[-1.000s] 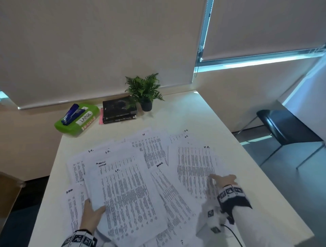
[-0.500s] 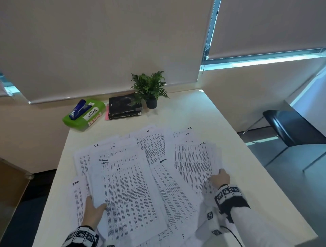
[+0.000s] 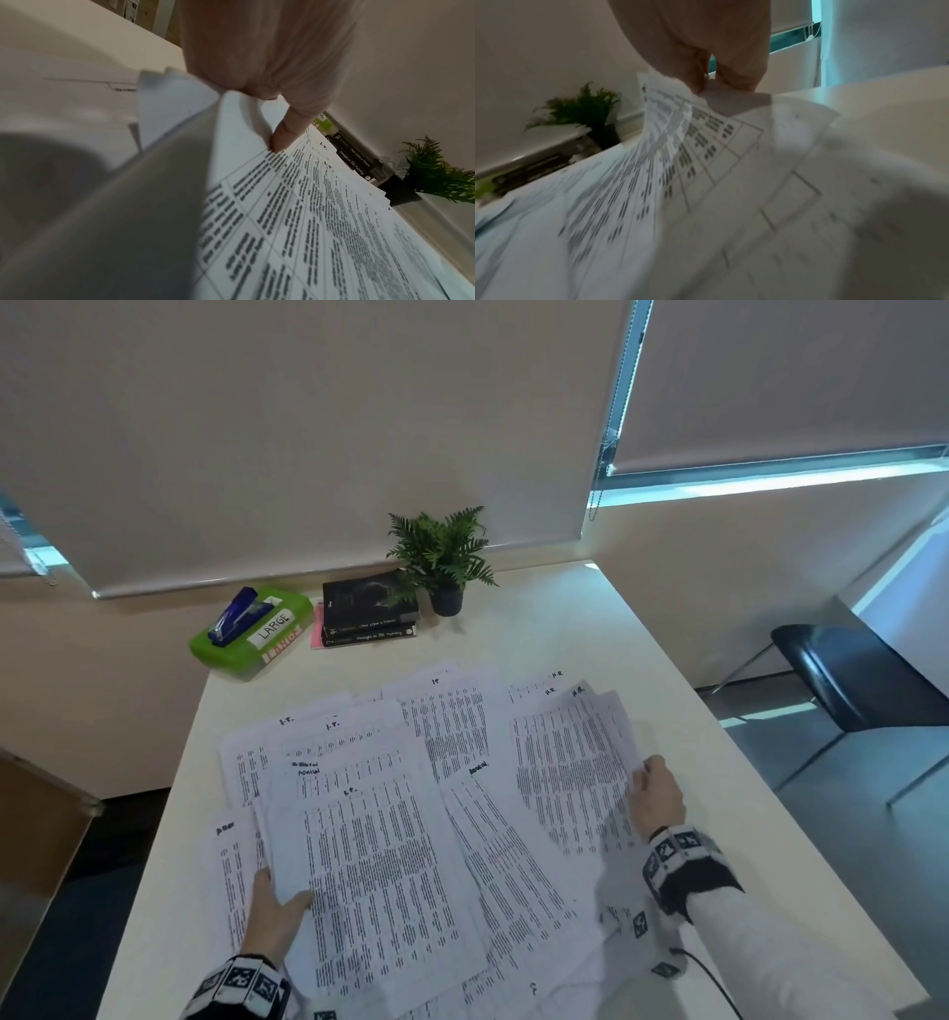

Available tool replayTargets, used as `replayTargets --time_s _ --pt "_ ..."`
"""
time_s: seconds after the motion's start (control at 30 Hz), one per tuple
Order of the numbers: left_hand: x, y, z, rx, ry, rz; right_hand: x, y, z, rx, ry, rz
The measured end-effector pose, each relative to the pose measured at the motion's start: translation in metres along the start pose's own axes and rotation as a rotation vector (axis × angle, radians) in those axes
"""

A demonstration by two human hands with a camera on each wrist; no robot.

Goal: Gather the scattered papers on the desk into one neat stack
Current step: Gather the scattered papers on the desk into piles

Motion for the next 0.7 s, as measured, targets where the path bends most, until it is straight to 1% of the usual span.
replayTargets --time_s 0.07,0.17,0.2,0.27,0.33,0.4,0.47,0.53,0.6,0.63,0.7 --pt "0.000 0.002 0.003 -0.007 -0.004 0.001 -0.001 0.009 -0.013 0.003 -0.131 0.059" --pt "0.000 0.002 0.003 -0.017 -0.012 0.008 0.007 0.022 -0.016 0.044 -0.386 0.118" --pt "0.000 0.002 0.003 -0.020 -0.008 0.005 0.012 0.023 -0.012 0.056 -0.441 0.115" --pt "0.001 0.001 0.003 -0.016 -0.011 0.000 0.025 0.022 -0.002 0.092 -0.496 0.064" --pt "0.001 0.002 0.004 -0.018 -0.015 0.009 0.038 0.020 0.009 0.151 -0.498 -0.030" --pt "0.000 -0.001 0.005 -0.026 -0.012 0.009 0.043 0.017 0.019 0.227 -0.451 -0.140" --pt "-0.002 -0.001 0.006 -0.004 -0.001 -0.028 0.044 0.014 0.024 0.237 -0.424 -0.145" --pt "-0.006 -0.001 0.007 0.008 0.013 -0.057 0.044 0.007 0.023 0.169 -0.417 -0.088" --pt "-0.011 -0.001 0.008 0.024 0.036 -0.065 0.036 -0.011 0.026 0.027 -0.340 -0.046" --pt "-0.012 -0.001 0.009 0.027 0.043 -0.062 0.032 -0.018 0.025 -0.052 -0.277 -0.026" --pt "-0.014 -0.002 0.010 0.032 0.041 -0.065 0.027 -0.030 0.031 -0.150 -0.222 -0.026"
Point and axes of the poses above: each hand's wrist, its own z-axis away from the middle knuckle, its own x-axis out of the palm, y = z × x, the point moved 9 cm from there along -z, towards the middle knuckle, and after that the axes turned 5 degrees about -x, right-handed, at the moved point
